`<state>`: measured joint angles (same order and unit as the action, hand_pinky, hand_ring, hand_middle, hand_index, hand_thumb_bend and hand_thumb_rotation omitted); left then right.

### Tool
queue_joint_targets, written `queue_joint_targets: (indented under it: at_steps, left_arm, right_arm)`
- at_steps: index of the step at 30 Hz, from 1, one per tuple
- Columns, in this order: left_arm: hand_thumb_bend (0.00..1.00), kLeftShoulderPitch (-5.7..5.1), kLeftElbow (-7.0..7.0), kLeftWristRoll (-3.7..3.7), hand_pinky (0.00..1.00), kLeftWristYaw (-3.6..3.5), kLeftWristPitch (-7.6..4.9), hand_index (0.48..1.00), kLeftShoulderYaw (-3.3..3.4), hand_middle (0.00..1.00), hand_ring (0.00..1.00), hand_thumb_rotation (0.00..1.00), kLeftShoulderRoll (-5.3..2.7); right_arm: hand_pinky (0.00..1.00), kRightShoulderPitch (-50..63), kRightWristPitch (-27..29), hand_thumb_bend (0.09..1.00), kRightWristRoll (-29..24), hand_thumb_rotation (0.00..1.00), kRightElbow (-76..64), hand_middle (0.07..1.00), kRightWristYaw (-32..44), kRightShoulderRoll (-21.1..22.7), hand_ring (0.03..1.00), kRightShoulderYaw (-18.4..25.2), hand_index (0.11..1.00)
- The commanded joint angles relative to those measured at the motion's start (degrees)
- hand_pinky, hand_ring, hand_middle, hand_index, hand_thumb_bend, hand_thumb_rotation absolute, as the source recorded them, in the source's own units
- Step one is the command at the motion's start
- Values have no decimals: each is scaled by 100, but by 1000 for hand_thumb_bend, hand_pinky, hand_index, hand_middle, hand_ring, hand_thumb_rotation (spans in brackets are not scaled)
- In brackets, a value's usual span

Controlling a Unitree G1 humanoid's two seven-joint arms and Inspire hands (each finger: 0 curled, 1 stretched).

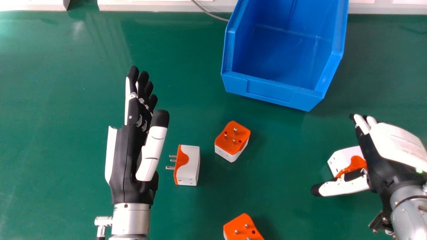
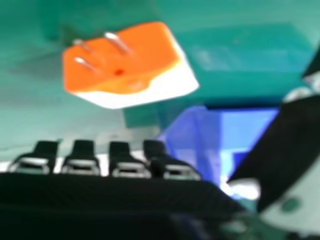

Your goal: Pick all objects and put in blue box

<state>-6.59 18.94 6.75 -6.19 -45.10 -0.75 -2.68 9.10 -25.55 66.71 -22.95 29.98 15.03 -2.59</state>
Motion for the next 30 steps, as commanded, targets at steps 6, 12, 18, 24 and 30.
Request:
queue_joint_targets:
  at_steps: [6, 12, 18, 24, 30]
  left_arm:
    - [738, -28, -149, -25, 1000, 10, -38, 1000, -50, 1000, 1000, 772, -122]
    - [742, 3, -153, -45, 1000, 26, -11, 1000, -48, 1000, 1000, 771, -117]
    - [743, 37, -129, -56, 1000, 33, -13, 1000, -51, 1000, 1000, 771, -120]
    - [743, 43, -152, -88, 1000, 72, 4, 1000, -44, 1000, 1000, 769, -120]
    - [743, 47, -165, -101, 1000, 106, 16, 1000, -60, 1000, 1000, 769, -119]
  right_arm:
    - [1000, -295, 7, 973, -452, 350, 410, 1000, 161, 531, 1000, -2, 954]
    - [1000, -507, 45, 983, -741, 320, 1010, 1000, -3, 693, 1000, -137, 950]
    - [999, -748, 12, 990, -981, 299, 1528, 1000, -221, 837, 997, -265, 947]
    - [1000, -891, 4, 994, -1266, 287, 1851, 999, -435, 933, 992, -358, 946]
    - [1000, -972, 14, 996, -1488, 281, 2048, 1000, -681, 1024, 991, -447, 946]
